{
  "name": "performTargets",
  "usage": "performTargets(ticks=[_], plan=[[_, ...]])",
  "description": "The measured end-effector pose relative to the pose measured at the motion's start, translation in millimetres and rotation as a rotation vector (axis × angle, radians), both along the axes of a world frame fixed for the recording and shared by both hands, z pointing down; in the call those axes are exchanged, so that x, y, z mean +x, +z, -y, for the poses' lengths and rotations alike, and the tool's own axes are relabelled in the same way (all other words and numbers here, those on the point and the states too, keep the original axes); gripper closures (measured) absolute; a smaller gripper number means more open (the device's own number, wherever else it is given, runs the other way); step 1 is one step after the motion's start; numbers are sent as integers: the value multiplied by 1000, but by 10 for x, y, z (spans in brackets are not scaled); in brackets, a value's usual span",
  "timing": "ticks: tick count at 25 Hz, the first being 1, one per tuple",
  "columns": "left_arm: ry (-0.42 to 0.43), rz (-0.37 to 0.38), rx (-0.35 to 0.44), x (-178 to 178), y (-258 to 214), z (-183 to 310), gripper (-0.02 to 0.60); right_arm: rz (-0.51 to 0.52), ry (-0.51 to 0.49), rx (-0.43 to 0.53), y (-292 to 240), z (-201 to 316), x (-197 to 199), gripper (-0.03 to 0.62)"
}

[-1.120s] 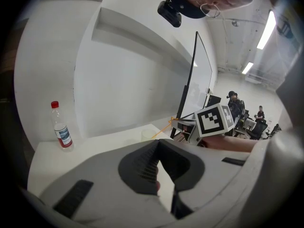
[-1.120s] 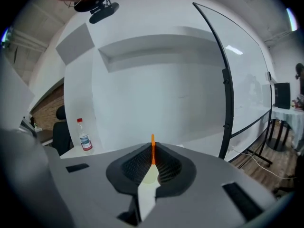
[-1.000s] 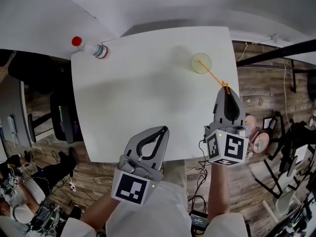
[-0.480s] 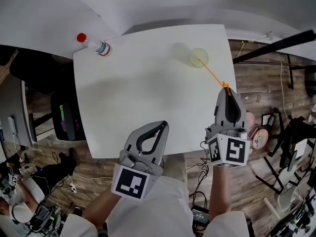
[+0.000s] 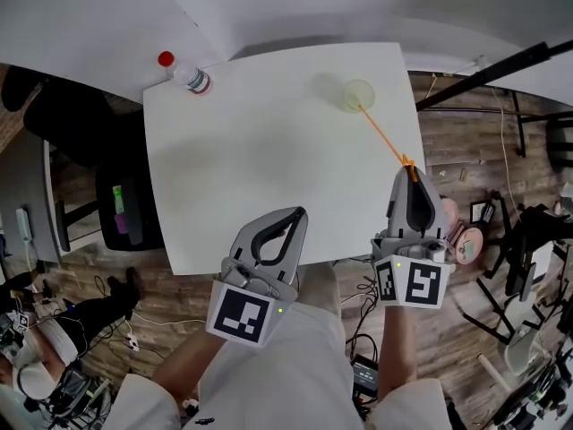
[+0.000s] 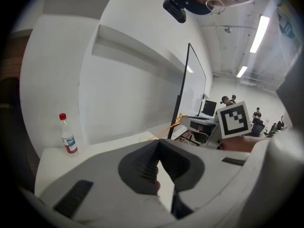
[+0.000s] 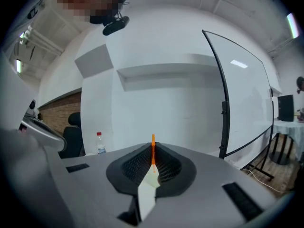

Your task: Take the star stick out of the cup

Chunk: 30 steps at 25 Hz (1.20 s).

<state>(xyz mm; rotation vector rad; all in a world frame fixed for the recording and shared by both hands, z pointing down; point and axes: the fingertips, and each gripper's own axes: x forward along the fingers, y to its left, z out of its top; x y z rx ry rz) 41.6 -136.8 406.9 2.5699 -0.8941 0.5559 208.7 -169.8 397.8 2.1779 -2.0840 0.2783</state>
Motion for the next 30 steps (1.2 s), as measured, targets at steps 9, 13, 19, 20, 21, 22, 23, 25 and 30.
performTargets(ticks=[9, 13, 19, 20, 21, 22, 23, 25, 30], plan=[[-14, -25, 50, -227, -315, -205, 586, -12, 27, 10, -313, -551, -95, 574], [-43, -36, 73, -414, -421, -281, 586, -10, 44, 5, -407, -843, -145, 574], [-85, -71, 167, -628, -558, -297, 586, -1, 50, -26, -477, -1217, -227, 574], [-91, -74, 169, -664, -572, -310, 586, -2, 42, -35, -486, -1270, -267, 574], [-98, -76, 172, -696, -587, -317, 586, -5, 31, -40, -502, -1314, -306, 574], [-104, -77, 176, -724, -603, -320, 586, -10, 19, -43, -525, -1349, -342, 574], [-110, -79, 180, -752, -619, -321, 586, -17, 8, -45, -551, -1380, -375, 574], [-122, -82, 184, -822, -640, -334, 586, -29, -12, -51, -603, -1443, -449, 574], [-140, -86, 189, -1003, -661, -352, 586, -9, -41, -56, -658, -1543, -605, 574]])
